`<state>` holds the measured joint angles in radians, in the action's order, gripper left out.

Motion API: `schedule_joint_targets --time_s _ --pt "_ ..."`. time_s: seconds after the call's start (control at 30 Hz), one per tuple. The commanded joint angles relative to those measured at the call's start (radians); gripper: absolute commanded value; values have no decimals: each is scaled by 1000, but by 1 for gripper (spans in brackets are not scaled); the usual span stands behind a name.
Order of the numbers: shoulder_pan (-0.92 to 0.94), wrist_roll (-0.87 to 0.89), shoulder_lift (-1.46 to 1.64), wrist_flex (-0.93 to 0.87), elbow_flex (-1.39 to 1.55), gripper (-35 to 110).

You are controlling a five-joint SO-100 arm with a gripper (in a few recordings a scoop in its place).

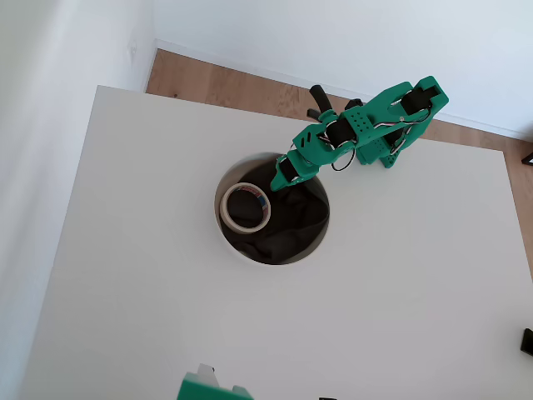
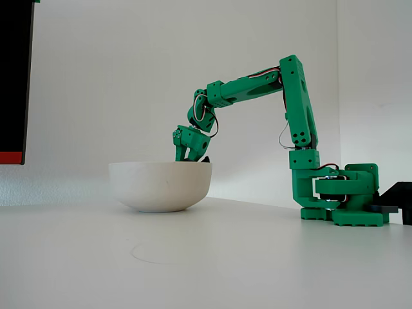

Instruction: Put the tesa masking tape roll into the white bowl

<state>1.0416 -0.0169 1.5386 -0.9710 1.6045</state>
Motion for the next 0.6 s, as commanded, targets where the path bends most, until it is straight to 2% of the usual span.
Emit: schedule_joint_targets --time_s 0.0,0.3,0.57 --pt "-25 32 46 -66 -170 -8" --pt "-242 132 17 -462 -779 -8" --pt "-644 130 229 -758 -775 -8"
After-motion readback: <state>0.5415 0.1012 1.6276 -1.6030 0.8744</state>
